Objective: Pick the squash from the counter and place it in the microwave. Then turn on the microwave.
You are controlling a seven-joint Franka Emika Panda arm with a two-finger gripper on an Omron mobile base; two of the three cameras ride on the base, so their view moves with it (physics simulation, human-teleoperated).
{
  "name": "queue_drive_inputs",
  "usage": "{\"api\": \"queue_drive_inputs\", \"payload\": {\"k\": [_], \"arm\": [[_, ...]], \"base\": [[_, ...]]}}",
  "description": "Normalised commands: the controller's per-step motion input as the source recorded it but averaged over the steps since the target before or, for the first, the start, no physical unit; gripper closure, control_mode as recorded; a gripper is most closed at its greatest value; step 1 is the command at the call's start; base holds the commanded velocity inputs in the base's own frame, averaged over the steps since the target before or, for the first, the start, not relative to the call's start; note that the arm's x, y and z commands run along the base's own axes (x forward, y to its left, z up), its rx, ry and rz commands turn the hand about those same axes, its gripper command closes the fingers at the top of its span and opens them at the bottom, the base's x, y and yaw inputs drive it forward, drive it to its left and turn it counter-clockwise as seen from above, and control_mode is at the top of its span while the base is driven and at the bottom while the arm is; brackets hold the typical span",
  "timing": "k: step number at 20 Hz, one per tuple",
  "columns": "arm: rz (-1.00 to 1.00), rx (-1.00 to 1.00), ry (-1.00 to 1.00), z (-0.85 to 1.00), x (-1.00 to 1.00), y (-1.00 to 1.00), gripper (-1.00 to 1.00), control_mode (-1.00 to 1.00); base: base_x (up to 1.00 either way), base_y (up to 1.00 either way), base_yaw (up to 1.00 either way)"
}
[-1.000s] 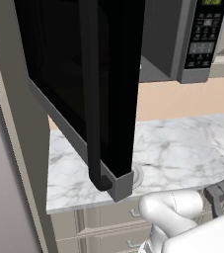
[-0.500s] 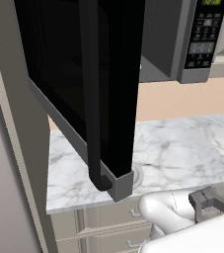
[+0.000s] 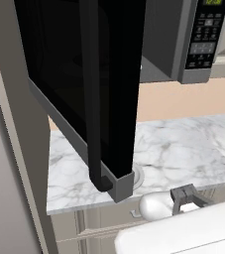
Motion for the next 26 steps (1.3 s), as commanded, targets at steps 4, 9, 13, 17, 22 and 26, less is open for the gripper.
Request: {"api": "queue_drive_inputs", "payload": {"k": [4, 9, 13, 17, 22, 26], "arm": [[-0.08, 0.0, 0.0, -0.11, 0.19, 0.18, 1.0, -1.0], [-0.1, 0.0, 0.0, -0.18, 0.19, 0.28, 1.0, -1.0], [-0.1, 0.0, 0.0, -0.15, 0.17, 0.3, 1.0, -1.0], [-0.09, 0.0, 0.0, -0.11, 0.2, 0.28, 1.0, -1.0], [-0.1, 0.0, 0.0, -0.14, 0.25, 0.26, 1.0, -1.0], [-0.09, 0.0, 0.0, -0.17, 0.22, 0.26, 1.0, -1.0]], "base": [[0.0, 0.0, 0.0], [0.0, 0.0, 0.0], [0.0, 0.0, 0.0], [0.0, 0.0, 0.0], [0.0, 0.0, 0.0], [0.0, 0.0, 0.0]]}}
